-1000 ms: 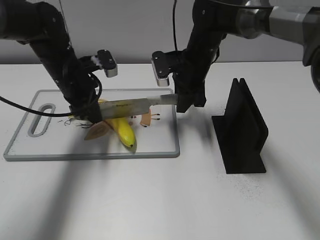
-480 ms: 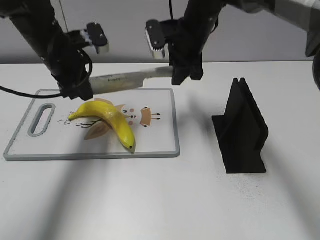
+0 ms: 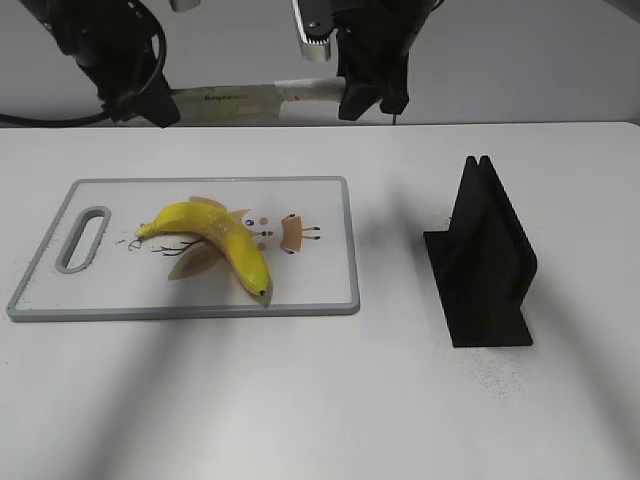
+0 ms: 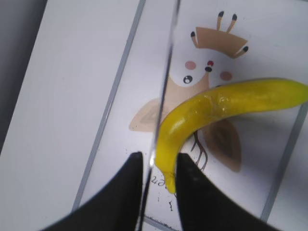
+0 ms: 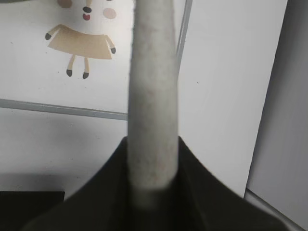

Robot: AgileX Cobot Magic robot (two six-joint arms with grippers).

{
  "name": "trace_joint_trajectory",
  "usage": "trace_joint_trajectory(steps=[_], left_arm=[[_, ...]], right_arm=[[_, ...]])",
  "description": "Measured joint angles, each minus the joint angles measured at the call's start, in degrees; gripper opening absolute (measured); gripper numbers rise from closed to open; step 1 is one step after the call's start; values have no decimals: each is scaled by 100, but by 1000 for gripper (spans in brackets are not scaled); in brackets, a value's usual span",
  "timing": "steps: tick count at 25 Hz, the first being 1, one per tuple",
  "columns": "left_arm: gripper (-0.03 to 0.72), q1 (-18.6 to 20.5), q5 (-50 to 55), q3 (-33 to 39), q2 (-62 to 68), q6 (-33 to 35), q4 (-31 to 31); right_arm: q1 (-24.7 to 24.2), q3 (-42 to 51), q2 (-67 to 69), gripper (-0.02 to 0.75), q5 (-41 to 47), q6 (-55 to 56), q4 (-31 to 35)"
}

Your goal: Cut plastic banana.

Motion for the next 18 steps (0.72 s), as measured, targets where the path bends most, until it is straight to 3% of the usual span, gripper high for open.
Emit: trace_joint_trajectory(steps=[3, 5, 9, 12, 15, 18], left_arm=[[552, -4, -79, -121, 0, 0, -183], [640, -4, -178, -189, 0, -5, -278], [657, -4, -189, -482, 0, -574, -155], [656, -4, 17, -909, 0, -1808, 553], [652, 75, 645, -1414, -4, -2900, 1333], [646, 317, 1092, -1781, -39, -3510, 1528]], right_arm=[[0, 0, 0, 161, -19, 12, -17], [0, 0, 0, 161, -25, 18, -17], [0, 0, 0, 161, -25, 56, -17], [0, 0, 0, 161, -25, 305, -137], [0, 0, 0, 161, -25, 1160, -273], [0, 0, 0, 161, -25, 2597, -292]])
